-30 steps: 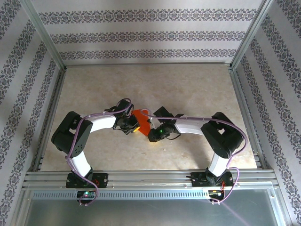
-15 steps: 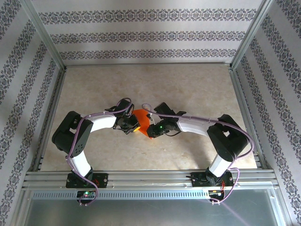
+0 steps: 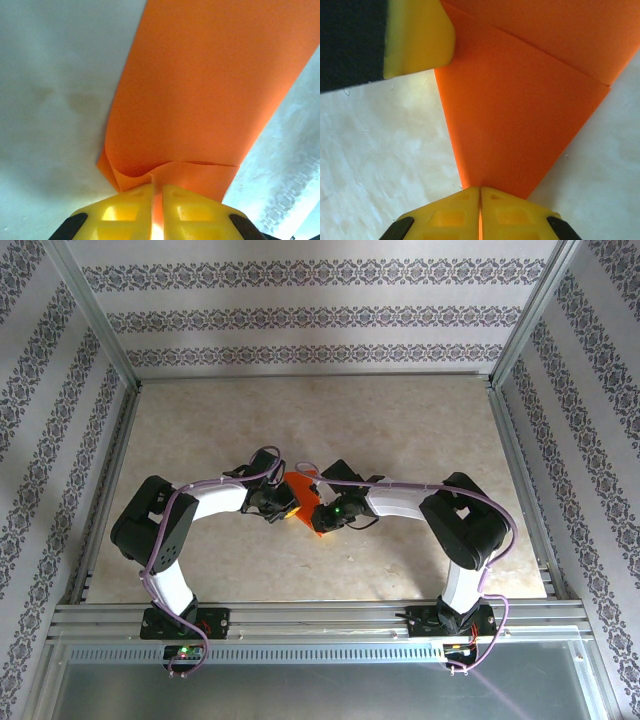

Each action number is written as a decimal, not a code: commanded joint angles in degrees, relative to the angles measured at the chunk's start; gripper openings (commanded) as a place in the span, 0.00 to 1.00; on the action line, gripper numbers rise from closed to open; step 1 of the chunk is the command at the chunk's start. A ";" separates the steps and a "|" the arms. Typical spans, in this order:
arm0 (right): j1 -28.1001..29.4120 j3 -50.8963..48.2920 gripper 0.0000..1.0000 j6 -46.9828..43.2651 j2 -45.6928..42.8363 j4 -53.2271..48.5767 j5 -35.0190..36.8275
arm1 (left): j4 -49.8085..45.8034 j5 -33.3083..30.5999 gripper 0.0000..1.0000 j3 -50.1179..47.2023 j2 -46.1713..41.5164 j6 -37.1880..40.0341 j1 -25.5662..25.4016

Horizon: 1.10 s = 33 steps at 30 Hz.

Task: Fold a paper plane with a square sheet of paper (pick it up from the middle)
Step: Third fold the triangle at the center of the table.

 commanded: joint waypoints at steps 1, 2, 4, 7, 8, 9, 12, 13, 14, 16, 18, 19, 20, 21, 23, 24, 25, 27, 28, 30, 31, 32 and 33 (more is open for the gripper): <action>0.49 0.67 0.10 0.79 1.31 -2.28 2.38 | 6.35 0.88 0.13 -2.06 -3.24 2.54 -1.18; 0.45 0.64 0.10 0.84 1.35 -2.40 2.56 | 8.14 1.19 0.13 -2.87 -3.74 2.46 -1.43; 0.39 0.70 0.10 1.03 1.44 -2.64 2.72 | 11.51 1.88 0.13 -4.62 -4.14 1.95 -2.03; 0.44 1.07 0.10 1.37 1.87 -3.25 2.91 | 16.19 3.21 0.13 -6.28 -4.06 1.31 -3.48; 0.36 1.11 0.10 1.49 1.90 -3.32 3.00 | 16.71 3.18 0.13 -6.44 -3.89 1.52 -3.96; 0.38 1.09 0.09 1.59 1.97 -3.39 3.00 | 16.57 3.26 0.13 -6.43 -3.73 1.77 -4.32; 0.27 1.11 0.09 1.91 2.05 -3.73 3.18 | 14.01 1.66 0.13 -6.22 -3.36 2.74 -4.88; 0.27 1.11 0.09 2.02 2.14 -3.89 3.25 | 13.53 1.22 0.12 -6.30 -3.20 3.01 -4.89; 0.29 1.11 0.09 2.03 2.19 -3.99 3.27 | 12.76 0.48 0.12 -6.31 -3.09 3.38 -4.89; 0.27 1.00 0.09 1.97 2.23 -4.18 3.44 | 10.85 -0.75 0.12 -5.93 -2.70 4.09 -4.95; 0.23 0.89 0.09 1.84 2.30 -4.47 3.68 | 9.30 -2.10 0.12 -5.62 -2.24 4.69 -4.84; 0.25 0.85 0.09 1.62 2.32 -4.65 3.79 | 8.80 -2.65 0.11 -5.61 -2.00 4.99 -4.80; 0.23 0.70 0.09 1.47 2.32 -4.85 3.88 | 8.55 -3.00 0.11 -5.67 -1.73 5.21 -4.75; 0.12 0.67 0.09 1.35 2.32 -5.03 4.01 | 8.29 -3.35 0.11 -5.64 -1.52 5.41 -4.73; 0.06 0.59 0.09 1.16 2.38 -5.48 4.30 | 7.76 -4.07 0.11 -5.71 -1.03 5.93 -4.59; 0.02 0.59 0.09 1.05 2.46 -5.66 4.42 | 7.67 -4.35 0.11 -5.70 -0.83 6.18 -4.49; 0.01 0.50 0.09 0.90 2.47 -5.83 4.49 | 7.48 -4.67 0.11 -5.79 -0.59 6.51 -4.36; -0.03 0.50 0.09 0.74 2.58 -6.27 4.82 | 6.93 -5.12 0.11 -5.87 -0.23 7.14 -3.87; -0.06 0.48 0.09 0.60 2.71 -6.55 5.03 | 6.65 -5.35 0.11 -6.07 -0.10 7.56 -3.46; -0.08 0.50 0.09 0.27 2.98 -7.35 5.71 | 6.35 -5.58 0.11 -6.37 -0.10 8.41 -2.41; -0.10 0.54 0.09 0.02 3.25 -7.94 5.79 | 6.41 -5.61 0.11 -6.61 -0.14 8.96 -1.66; -0.16 0.66 0.09 -0.27 3.49 -8.65 6.01 | 6.38 -5.46 0.11 -6.75 -0.10 9.56 -0.87; -0.08 0.76 0.09 -0.51 3.75 -9.26 6.57 | 6.35 -5.29 0.11 -6.88 -0.20 10.14 -0.21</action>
